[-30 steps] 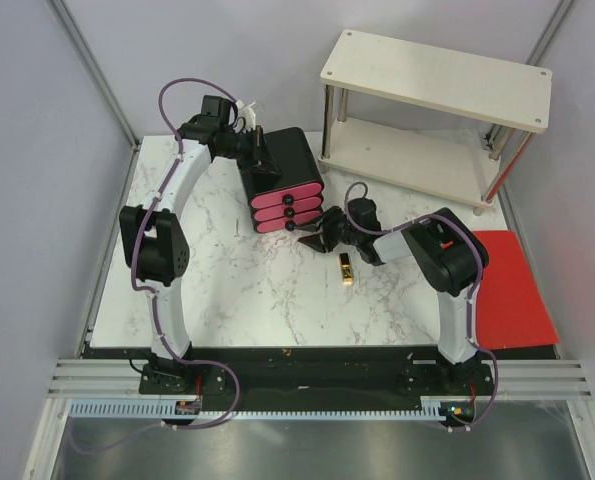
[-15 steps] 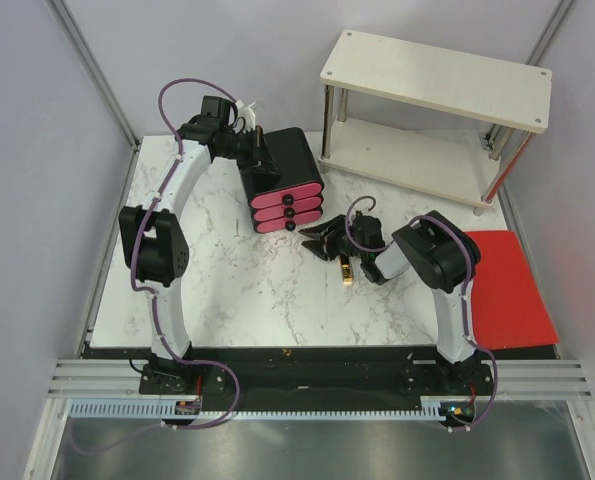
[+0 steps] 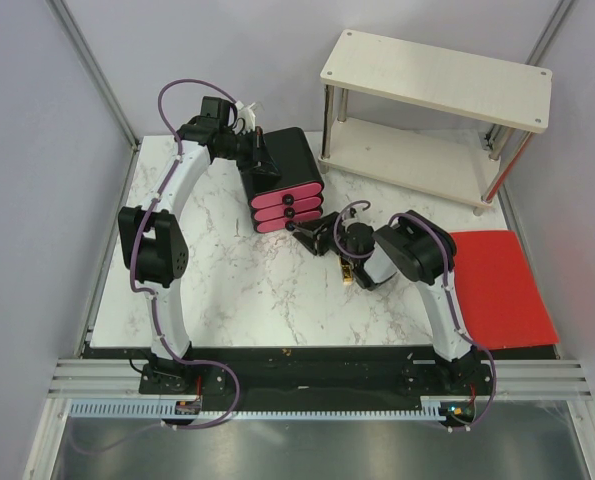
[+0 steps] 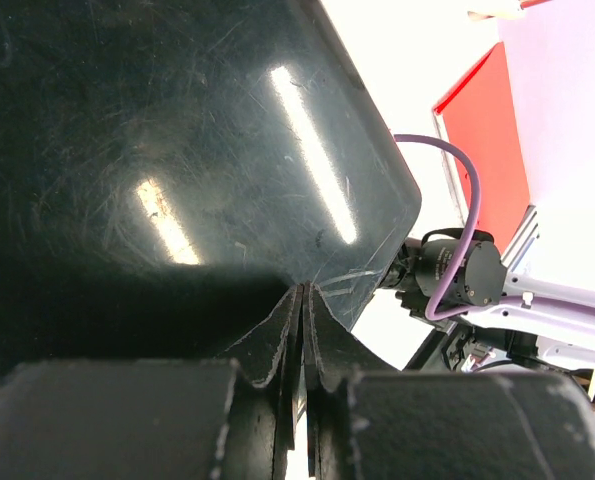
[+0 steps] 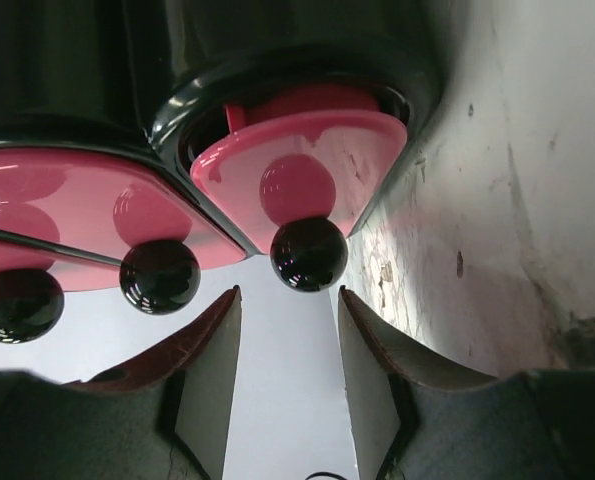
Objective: Organize the makeup
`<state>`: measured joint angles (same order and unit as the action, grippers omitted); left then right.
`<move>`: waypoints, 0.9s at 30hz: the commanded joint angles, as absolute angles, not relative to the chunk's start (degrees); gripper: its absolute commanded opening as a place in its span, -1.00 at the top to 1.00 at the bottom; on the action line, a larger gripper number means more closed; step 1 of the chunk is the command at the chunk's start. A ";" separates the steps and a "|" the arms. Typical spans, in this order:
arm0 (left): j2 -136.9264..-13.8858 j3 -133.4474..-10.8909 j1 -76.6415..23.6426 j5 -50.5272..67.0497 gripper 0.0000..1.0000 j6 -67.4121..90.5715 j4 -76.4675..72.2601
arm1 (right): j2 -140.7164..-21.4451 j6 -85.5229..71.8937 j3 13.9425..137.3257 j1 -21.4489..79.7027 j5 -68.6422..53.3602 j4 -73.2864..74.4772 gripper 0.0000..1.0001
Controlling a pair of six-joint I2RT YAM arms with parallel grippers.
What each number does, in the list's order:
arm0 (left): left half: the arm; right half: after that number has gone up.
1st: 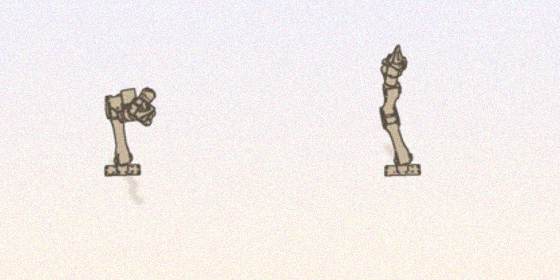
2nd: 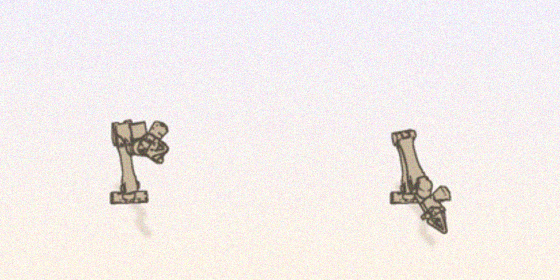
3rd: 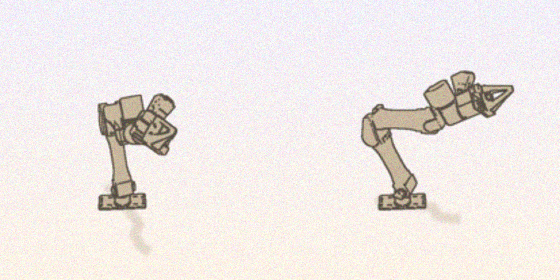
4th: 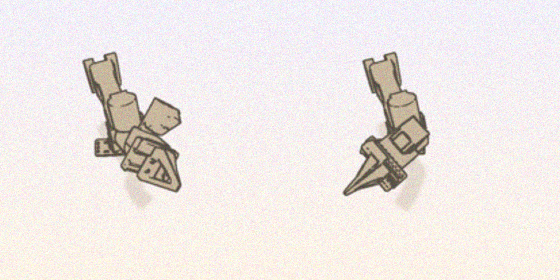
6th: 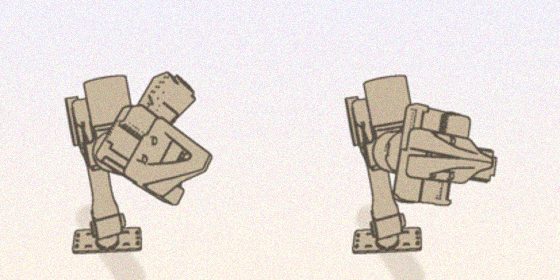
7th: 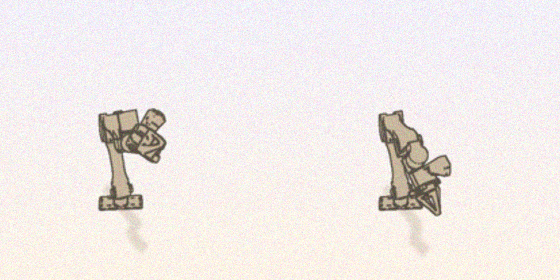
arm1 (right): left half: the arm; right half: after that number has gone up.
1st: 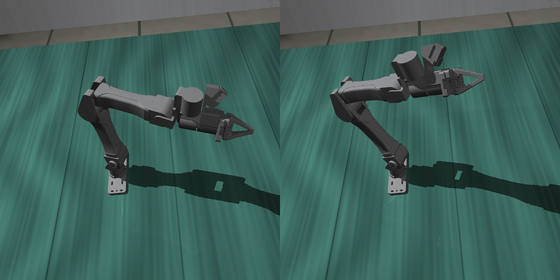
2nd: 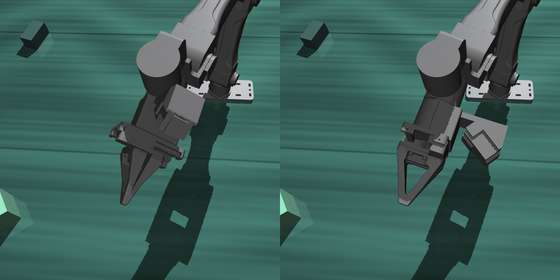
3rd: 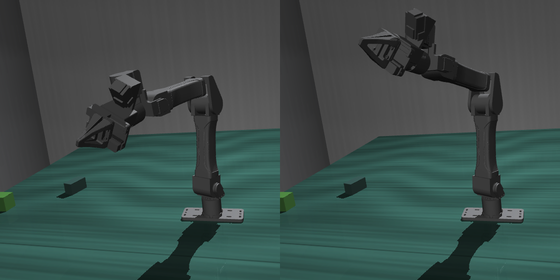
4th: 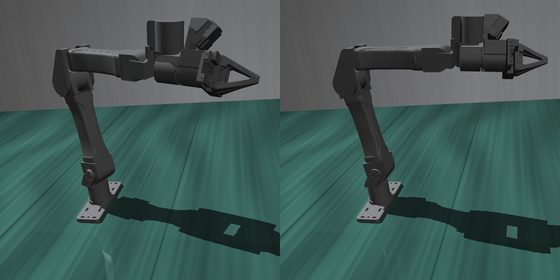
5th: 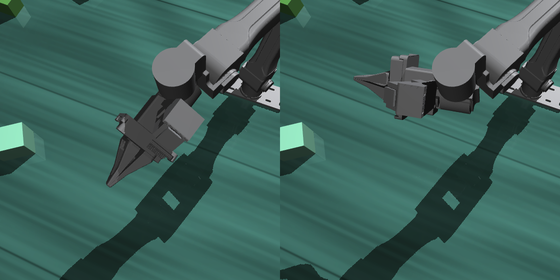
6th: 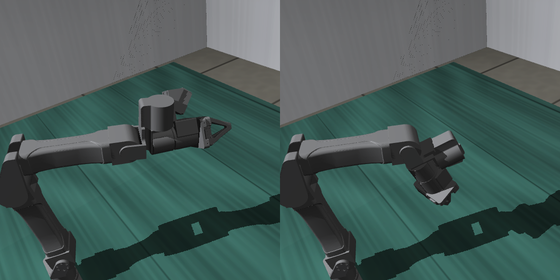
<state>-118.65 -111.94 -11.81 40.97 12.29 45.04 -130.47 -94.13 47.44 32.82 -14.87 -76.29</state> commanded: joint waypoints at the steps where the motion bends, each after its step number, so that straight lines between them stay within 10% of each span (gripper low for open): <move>1: -126.12 -105.91 -11.78 26.81 0.81 5.36 59.68 | -133.07 -94.75 48.95 33.75 -12.92 -69.89 -0.02; 20: -125.86 -106.35 -11.69 27.25 0.81 5.36 59.76 | -125.95 -85.69 54.49 34.72 -1.94 -39.99 0.05; 23: -125.60 -106.26 -11.69 27.16 0.81 5.36 59.77 | -126.30 -86.13 54.40 34.80 -0.97 -41.57 0.24; 27: -125.51 -106.17 -11.69 27.07 0.81 5.27 59.77 | -126.21 -87.54 53.00 34.72 -2.72 -42.55 1.00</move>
<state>-118.56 -111.94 -11.79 41.04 12.29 45.12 -124.75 -87.61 54.72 35.07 -6.90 -51.20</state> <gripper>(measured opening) 0.092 0.213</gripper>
